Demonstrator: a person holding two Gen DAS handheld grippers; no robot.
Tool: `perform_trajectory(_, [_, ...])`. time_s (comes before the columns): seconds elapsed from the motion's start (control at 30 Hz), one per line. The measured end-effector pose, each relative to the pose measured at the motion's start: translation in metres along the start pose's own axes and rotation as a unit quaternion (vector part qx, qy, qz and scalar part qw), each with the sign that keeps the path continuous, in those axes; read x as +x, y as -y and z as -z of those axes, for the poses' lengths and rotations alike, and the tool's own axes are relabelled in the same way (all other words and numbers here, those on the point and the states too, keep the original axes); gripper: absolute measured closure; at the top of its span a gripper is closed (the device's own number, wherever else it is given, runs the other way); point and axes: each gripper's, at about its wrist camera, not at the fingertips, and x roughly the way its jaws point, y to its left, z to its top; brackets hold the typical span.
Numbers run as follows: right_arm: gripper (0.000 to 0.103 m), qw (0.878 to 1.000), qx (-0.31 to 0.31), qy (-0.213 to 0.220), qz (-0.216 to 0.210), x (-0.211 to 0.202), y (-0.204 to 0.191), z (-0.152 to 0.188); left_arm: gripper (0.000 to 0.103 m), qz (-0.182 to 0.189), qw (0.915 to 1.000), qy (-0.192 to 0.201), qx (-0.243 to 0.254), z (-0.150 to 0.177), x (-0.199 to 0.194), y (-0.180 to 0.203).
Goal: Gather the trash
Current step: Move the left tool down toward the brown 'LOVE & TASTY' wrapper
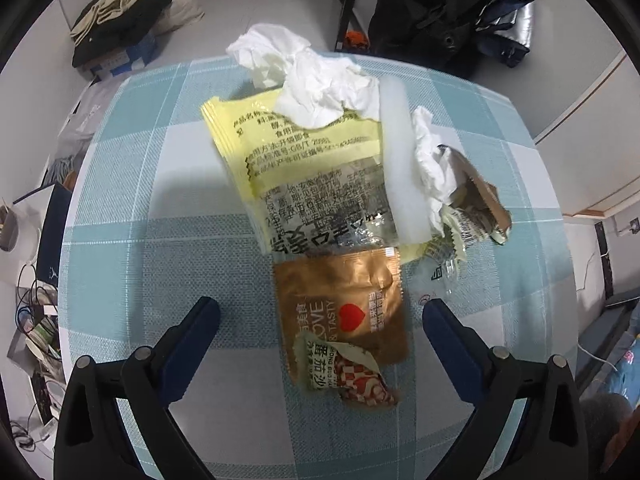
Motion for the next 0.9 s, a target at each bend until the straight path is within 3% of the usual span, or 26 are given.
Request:
perform_trajectory(0.2, [0.0,1.0,0.004,0.0,0.001,0.001,0.001,-0.001,0.006,-0.051,0.9981,0.007,0.034,0.0,0.006,0.017])
perform_trajectory(0.47, [0.0,1.0,0.007,0.0,0.003,-0.001,0.001,0.0,0.02,-0.045,0.9977,0.02,0.046,0.01,-0.006,0.015])
perform_trajectory(0.63, [0.0,1.0,0.001,0.0,0.007,-0.001,-0.002,0.001,0.022,-0.043,0.9972,0.032,0.053,0.016,-0.005,0.019])
perform_trajectory(0.77, [0.0,1.0,0.0,0.0,0.008,-0.001,-0.003,0.001,0.038,-0.034,0.9963,0.036,0.07,0.019,-0.009,0.026])
perform_trajectory(0.83, [0.0,1.0,0.002,0.0,0.008,-0.001,-0.004,0.001,0.04,-0.031,0.9962,0.036,0.072,0.021,-0.011,0.029])
perform_trajectory(0.9, [0.0,1.0,0.004,0.002,0.009,-0.001,-0.004,0.001,0.051,-0.029,0.9964,0.041,0.068,0.02,-0.013,0.03])
